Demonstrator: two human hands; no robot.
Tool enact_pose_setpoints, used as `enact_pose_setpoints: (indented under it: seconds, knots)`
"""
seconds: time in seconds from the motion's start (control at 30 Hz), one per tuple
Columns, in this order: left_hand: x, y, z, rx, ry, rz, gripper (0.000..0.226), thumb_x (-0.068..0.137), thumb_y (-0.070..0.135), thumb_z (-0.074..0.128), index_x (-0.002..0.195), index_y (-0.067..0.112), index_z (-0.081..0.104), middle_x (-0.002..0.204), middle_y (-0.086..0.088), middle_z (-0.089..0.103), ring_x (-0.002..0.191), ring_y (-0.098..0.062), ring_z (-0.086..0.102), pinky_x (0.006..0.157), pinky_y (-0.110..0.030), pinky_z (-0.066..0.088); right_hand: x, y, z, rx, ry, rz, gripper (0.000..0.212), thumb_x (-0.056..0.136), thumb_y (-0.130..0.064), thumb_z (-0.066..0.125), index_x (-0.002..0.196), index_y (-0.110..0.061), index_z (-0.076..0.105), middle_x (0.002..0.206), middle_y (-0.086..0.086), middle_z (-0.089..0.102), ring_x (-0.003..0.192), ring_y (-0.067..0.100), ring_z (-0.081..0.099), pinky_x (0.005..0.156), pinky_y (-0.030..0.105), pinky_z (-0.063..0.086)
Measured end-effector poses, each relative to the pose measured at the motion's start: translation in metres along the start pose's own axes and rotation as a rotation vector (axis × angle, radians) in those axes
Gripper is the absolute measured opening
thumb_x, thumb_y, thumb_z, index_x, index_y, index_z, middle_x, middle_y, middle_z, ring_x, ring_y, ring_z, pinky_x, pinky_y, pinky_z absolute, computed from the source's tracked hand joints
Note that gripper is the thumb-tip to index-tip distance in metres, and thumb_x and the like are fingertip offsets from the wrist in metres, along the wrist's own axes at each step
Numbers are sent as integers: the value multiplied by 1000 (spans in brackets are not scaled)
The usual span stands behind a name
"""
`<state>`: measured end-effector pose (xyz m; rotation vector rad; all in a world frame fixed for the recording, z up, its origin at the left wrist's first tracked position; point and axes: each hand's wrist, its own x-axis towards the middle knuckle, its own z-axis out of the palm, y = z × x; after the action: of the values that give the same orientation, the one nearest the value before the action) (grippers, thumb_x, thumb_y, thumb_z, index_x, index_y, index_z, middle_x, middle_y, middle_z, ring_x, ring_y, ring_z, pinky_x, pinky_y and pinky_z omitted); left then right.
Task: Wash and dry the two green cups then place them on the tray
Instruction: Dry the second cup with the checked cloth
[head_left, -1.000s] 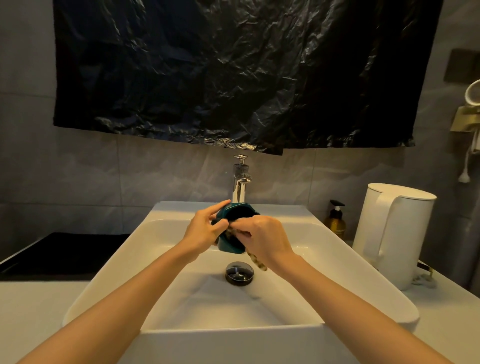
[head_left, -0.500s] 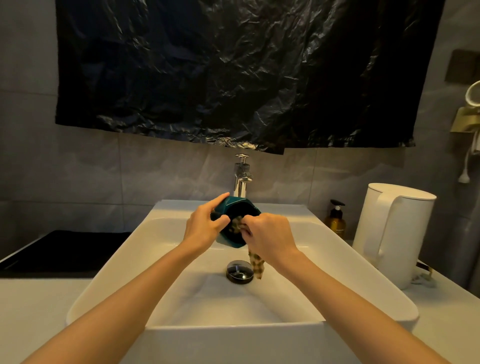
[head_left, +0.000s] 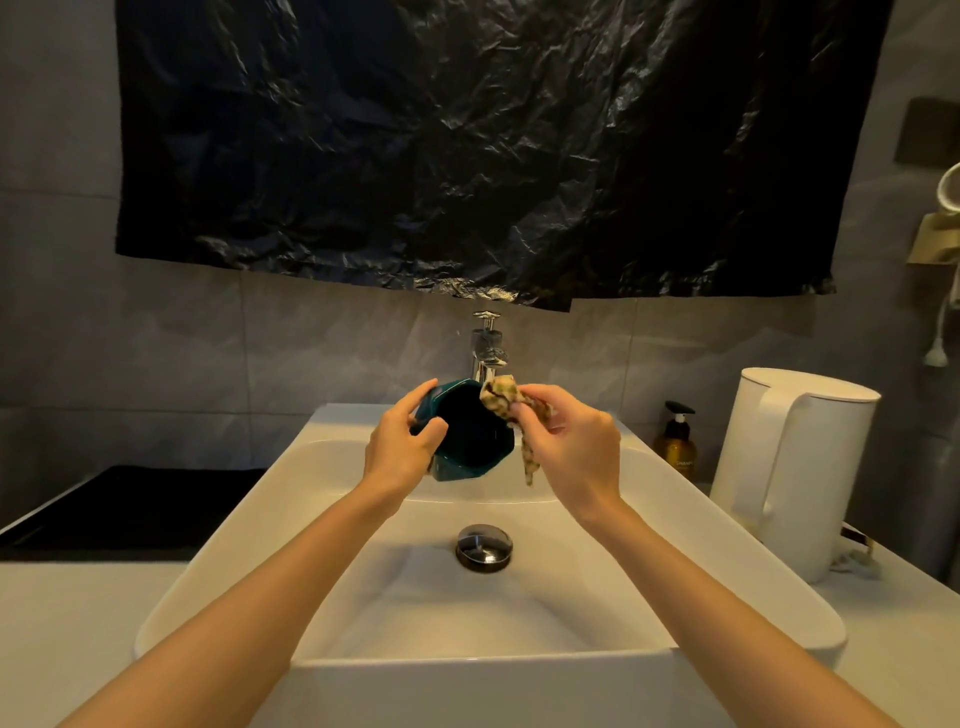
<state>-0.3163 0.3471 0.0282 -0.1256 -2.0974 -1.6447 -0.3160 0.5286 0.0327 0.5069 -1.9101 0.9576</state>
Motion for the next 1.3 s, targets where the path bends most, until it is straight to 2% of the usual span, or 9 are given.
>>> enact_pose_setpoints:
  seconds: [0.1, 0.23, 0.3, 0.4, 0.47, 0.63, 0.8, 1.1, 1.3]
  knots:
    - [1, -2, 0, 14, -3, -31, 49, 93, 10, 53, 137, 30, 44, 130, -10, 51, 114, -28, 51, 85, -49, 54, 2, 1, -3, -50, 46, -156, 26, 84, -21, 73, 109, -19, 71, 102, -3, 73, 86, 11, 68, 71, 22, 58]
    - [1, -2, 1, 4, -26, -54, 47, 94, 13, 53, 136, 31, 44, 127, -11, 53, 113, -30, 53, 82, -50, 55, 1, 6, 1, -125, -246, -267, 26, 79, -8, 74, 103, -18, 75, 129, 0, 62, 108, 21, 62, 89, 36, 55]
    - [1, -2, 2, -7, -22, -53, 47, 93, 14, 54, 136, 32, 45, 124, -10, 54, 111, -29, 55, 82, -49, 56, -4, 6, 5, -67, -452, -179, 30, 84, -9, 68, 112, -18, 72, 148, -2, 43, 128, 19, 49, 100, 28, 48]
    - [0, -1, 2, -9, -25, -48, 48, 93, 12, 54, 136, 30, 45, 121, -6, 54, 110, -27, 55, 81, -45, 57, -6, 2, 7, 34, -465, -36, 28, 87, -14, 66, 115, -19, 70, 157, -5, 24, 139, 11, 32, 94, 3, 37]
    - [-1, 0, 4, -19, -28, -47, 49, 93, 11, 54, 137, 30, 44, 116, -5, 54, 108, -27, 56, 80, -44, 57, -6, -1, 9, 53, -378, 30, 24, 83, -13, 71, 106, -20, 69, 157, -3, 24, 138, 6, 28, 88, -2, 31]
    - [-5, 2, 7, 45, -24, 29, 50, 91, 14, 56, 137, 32, 45, 108, -1, 54, 102, -22, 55, 85, -47, 55, -5, 1, 15, 198, -287, 407, 58, 83, -12, 72, 122, -17, 29, 125, 5, 45, 120, 19, 48, 89, 24, 47]
    - [-10, 2, 8, 188, -29, 173, 54, 88, 15, 60, 138, 31, 45, 120, 2, 57, 104, -14, 53, 84, -30, 53, 1, 6, 25, 293, -472, 753, 16, 93, -15, 54, 108, -17, 51, 117, 10, 61, 106, 23, 57, 97, 40, 50]
    - [-11, 0, 10, 291, -61, 234, 56, 87, 16, 60, 139, 30, 43, 123, -1, 59, 102, -11, 50, 80, -23, 48, 0, 10, 30, 51, -407, 553, 27, 97, -25, 51, 119, -12, 59, 110, 5, 64, 98, 16, 59, 76, 24, 50]
    - [-15, 0, 10, 294, 34, 210, 52, 88, 14, 58, 138, 24, 46, 123, -5, 60, 100, -11, 50, 80, -24, 46, -12, 3, 39, 353, -424, 861, 9, 97, -20, 48, 104, -16, 52, 112, 9, 61, 103, 23, 59, 87, 33, 54]
